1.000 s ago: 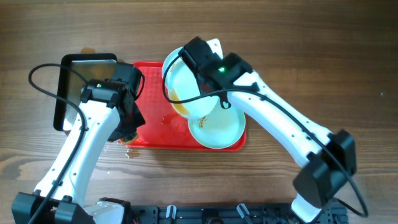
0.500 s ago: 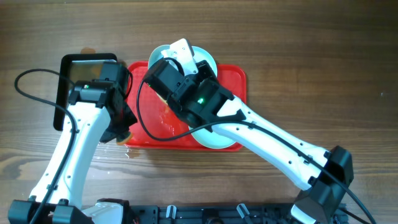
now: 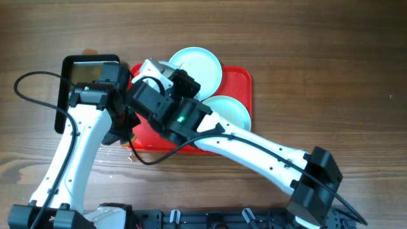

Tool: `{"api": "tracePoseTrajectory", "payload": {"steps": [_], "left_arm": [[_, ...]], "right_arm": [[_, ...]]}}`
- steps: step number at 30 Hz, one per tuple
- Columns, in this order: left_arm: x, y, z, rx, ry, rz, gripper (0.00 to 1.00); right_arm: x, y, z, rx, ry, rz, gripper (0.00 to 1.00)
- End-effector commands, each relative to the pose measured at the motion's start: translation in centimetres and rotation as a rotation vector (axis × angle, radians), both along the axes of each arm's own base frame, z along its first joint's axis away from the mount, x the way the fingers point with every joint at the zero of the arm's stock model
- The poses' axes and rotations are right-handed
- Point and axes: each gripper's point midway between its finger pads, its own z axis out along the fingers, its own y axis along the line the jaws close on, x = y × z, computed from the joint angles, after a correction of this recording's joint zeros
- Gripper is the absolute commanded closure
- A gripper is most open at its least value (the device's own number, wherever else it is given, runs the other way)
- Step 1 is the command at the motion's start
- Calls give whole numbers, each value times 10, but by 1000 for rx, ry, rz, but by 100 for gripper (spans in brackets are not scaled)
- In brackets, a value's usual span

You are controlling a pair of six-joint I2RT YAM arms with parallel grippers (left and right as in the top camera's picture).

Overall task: Clean dirty plates on tray and stack at the side
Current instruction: 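Lift the back plate with the right gripper and carry it right, then set the plate down right of the red tray and release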

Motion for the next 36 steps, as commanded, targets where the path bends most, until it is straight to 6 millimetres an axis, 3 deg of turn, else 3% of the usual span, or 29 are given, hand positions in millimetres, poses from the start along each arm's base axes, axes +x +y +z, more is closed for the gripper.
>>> {"api": "tracePoseTrajectory", "payload": {"steps": [1, 7, 10, 14, 17, 20, 23, 27, 30, 34, 35, 36], "left_arm": [[3, -1, 7, -13, -36, 20, 96], [3, -1, 7, -13, -35, 20, 96], [3, -1, 7, -13, -36, 20, 96], [2, -1, 6, -13, -31, 20, 96], [1, -1, 3, -12, -28, 21, 96], [0, 0, -1, -12, -28, 21, 96], [3, -1, -1, -14, -36, 20, 96], [5, -7, -2, -49, -45, 19, 96], [6, -7, -1, -49, -46, 19, 96], [7, -7, -1, -49, -53, 19, 96], [8, -7, -1, -50, -55, 19, 96], [8, -7, -1, -50, -56, 19, 96]], "right_arm": [[2, -2, 1, -34, -27, -12, 96], [1, -2, -2, 87, -23, -69, 96], [-5, 2, -26, 212, 127, -70, 96], [14, -36, -31, 477, 296, -229, 96], [26, -64, -23, 753, 555, -234, 96], [40, -118, -25, 912, 709, -325, 96], [53, -221, -49, 929, 723, -593, 96], [49, -304, -78, 927, 710, -764, 96], [40, -358, -108, 958, 681, -909, 96], [25, -397, -146, 1006, 657, -1032, 96], [21, -402, -152, 1020, 654, -1062, 90], [18, -405, -155, 1027, 656, -1080, 51]]}}
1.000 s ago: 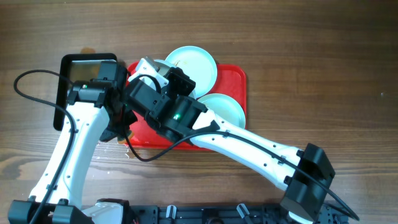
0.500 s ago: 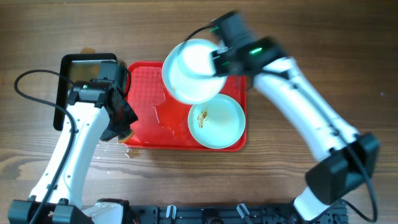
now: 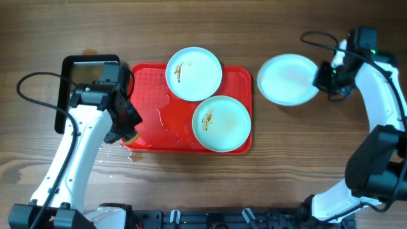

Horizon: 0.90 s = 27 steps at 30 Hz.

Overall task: Clean dirty plates on tray and stack at the side
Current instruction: 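Set the plate down right of the red tray and release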

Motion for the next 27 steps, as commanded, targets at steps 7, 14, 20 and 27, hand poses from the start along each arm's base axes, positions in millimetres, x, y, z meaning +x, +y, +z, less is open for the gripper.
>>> {"api": "tracePoseTrajectory", "payload": {"steps": [7, 14, 20, 27], "left_arm": [[0, -1, 3, -13, -24, 19, 96], [5, -1, 4, -16, -45, 19, 96], [7, -1, 4, -17, -53, 19, 96], [6, -1, 4, -16, -47, 19, 96]], "right_arm": [[5, 88, 37, 557, -134, 136, 2], [12, 191, 69, 468, -150, 459, 0], [55, 260, 76, 47, -348, 475, 1], [84, 286, -18, 48, -268, 353, 27]]}}
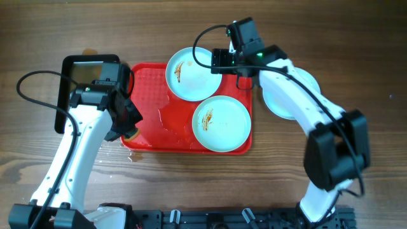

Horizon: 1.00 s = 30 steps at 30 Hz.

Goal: Clean dirty plates on tray and stack at the side

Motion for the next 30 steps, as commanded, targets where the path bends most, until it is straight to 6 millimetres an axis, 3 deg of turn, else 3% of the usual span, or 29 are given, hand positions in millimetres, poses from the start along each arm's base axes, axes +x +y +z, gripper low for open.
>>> {"api": "tracePoseTrajectory", "payload": {"steps": [1, 3, 5, 6, 7, 10, 13, 23, 26, 30], "left_arm": [[-2, 0, 3, -11, -17, 19, 96], [-2, 0, 3, -11, -18, 20, 96], [-2, 0, 3, -11, -17, 20, 96], [-2, 0, 3, -11, -17, 20, 96], [-2, 0, 3, -12, -17, 20, 96], [-1, 0, 3, -11, -18, 20, 96], [0, 0, 4, -12, -24, 20, 96], [0, 0, 4, -12, -24, 20, 96], [0, 0, 4, -12, -25, 20, 96], [1, 0, 4, -11, -26, 20, 96]], "right_arm": [[7, 9, -49, 35, 81, -39, 34], [4, 18, -70, 67, 126, -11, 46], [2, 19, -78, 65, 145, -9, 52], [0, 20, -82, 62, 154, -7, 60], [-2, 22, -84, 67, 166, 1, 69], [-7, 27, -86, 72, 176, 13, 80], [-19, 48, -84, 126, 205, 73, 96], [-76, 122, -85, 131, 249, 217, 96], [-91, 131, -90, 106, 258, 240, 96], [-99, 129, -97, 90, 279, 237, 95]]}}
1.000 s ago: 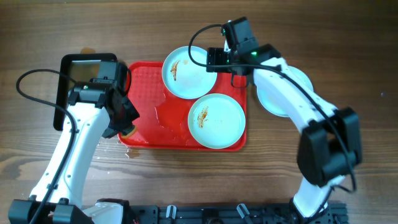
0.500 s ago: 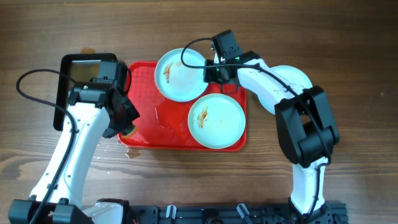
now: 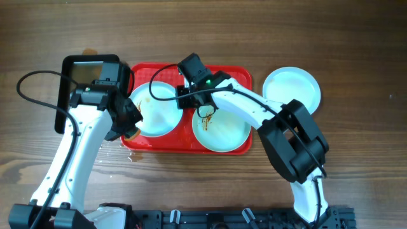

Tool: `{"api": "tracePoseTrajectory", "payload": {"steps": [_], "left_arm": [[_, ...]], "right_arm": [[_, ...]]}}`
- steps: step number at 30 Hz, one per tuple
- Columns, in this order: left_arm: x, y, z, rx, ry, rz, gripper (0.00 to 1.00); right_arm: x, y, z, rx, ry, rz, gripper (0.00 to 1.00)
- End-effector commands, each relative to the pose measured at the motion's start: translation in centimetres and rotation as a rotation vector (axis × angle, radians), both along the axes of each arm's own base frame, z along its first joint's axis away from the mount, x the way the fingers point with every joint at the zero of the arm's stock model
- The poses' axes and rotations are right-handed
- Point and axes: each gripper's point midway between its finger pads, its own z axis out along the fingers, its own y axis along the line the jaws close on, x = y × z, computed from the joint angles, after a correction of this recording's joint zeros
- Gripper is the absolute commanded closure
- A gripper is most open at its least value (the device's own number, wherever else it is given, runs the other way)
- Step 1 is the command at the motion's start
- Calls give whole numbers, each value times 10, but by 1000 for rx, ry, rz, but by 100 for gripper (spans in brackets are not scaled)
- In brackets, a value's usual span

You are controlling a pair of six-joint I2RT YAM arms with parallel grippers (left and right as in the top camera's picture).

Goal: Clean dirty plates on tray and stack at the side

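Observation:
A red tray point(image 3: 240, 75) holds two white plates. The left plate point(image 3: 159, 113) lies at the tray's left end, and my right gripper point(image 3: 183, 97) is at its right rim, apparently shut on it. My left gripper point(image 3: 130, 124) hangs at that plate's left edge, shut on a brownish sponge point(image 3: 131, 135). The second plate point(image 3: 222, 130) sits at the tray's front right with brown smears near its middle. A clean white plate point(image 3: 292, 86) lies on the table to the right of the tray.
A black-rimmed rectangular bin point(image 3: 88, 69) stands at the back left, beside the tray. The right arm stretches across the tray from the right. A black cable point(image 3: 28, 83) loops left of the left arm. Wet spots mark the wood near the tray's front left corner.
The dirty plate that lay at the tray's back middle now lies at the tray's left end beside the sponge. My right gripper has moved left with it. The left arm has not moved.
My right arm first reached over the tray's left end with a plate near the sponge. Then it was at the far right, with a clean plate on the table. Then it stood at the back plate's rim, and now that plate is by the left gripper.

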Motion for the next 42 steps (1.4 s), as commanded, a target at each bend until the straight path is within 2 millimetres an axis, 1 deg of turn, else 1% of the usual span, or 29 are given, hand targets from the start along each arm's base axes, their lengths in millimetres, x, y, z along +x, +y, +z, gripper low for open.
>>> {"api": "tracePoseTrajectory", "payload": {"steps": [1, 3, 7, 10, 14, 15, 17, 20, 23, 24, 25, 26, 29, 31, 33, 36, 38, 41, 42], "left_arm": [[0, 0, 4, -8, -22, 20, 96], [0, 0, 4, -9, -25, 20, 96], [1, 0, 3, -9, -26, 20, 96], [3, 0, 3, -10, -32, 20, 96], [3, 0, 3, -10, -34, 20, 96], [3, 0, 3, -10, -35, 20, 96], [4, 0, 3, -11, -37, 20, 96], [5, 0, 3, -11, -43, 20, 96], [9, -1, 4, -13, -55, 19, 96], [11, -2, 3, -14, -63, 6, 96], [17, -7, 1, -19, -69, -62, 96], [18, -8, -1, -19, -64, -75, 96], [21, -9, -11, -18, -35, -74, 96], [29, -15, -23, -46, -19, -83, 96], [39, -30, -36, -118, -14, -154, 96], [49, -44, -57, -188, 13, -172, 96], [50, -47, -70, -201, 43, -171, 96], [49, -47, -95, -198, 109, -164, 96], [49, -47, -99, -198, 115, -164, 96]], "right_arm": [[-7, -6, -17, -30, 41, -15, 93], [-11, -4, -17, -18, 56, -4, 85], [-15, -6, -19, -31, 69, -1, 85], [-20, 0, -19, -36, 62, 16, 85], [-21, 1, -22, -80, 26, 14, 86], [-21, 0, -22, -85, 27, 13, 89], [-22, 0, -25, -88, 32, 13, 91], [-25, -3, -42, -111, 58, 12, 96], [-28, -4, -50, -118, 78, 15, 96], [-28, -4, -50, -120, 79, 15, 96], [-29, -4, -50, -121, 81, 15, 96], [-29, -5, -51, -123, 83, 15, 96], [-30, -5, -51, -124, 85, 16, 96], [-31, -6, -51, -126, 91, 17, 96], [-32, -6, -51, -123, 96, 21, 96], [-33, -4, -51, -115, 100, 33, 96], [-33, -4, -51, -115, 100, 33, 96], [-33, -4, -50, -114, 99, 33, 96], [-33, -4, -50, -113, 98, 33, 96]]}}
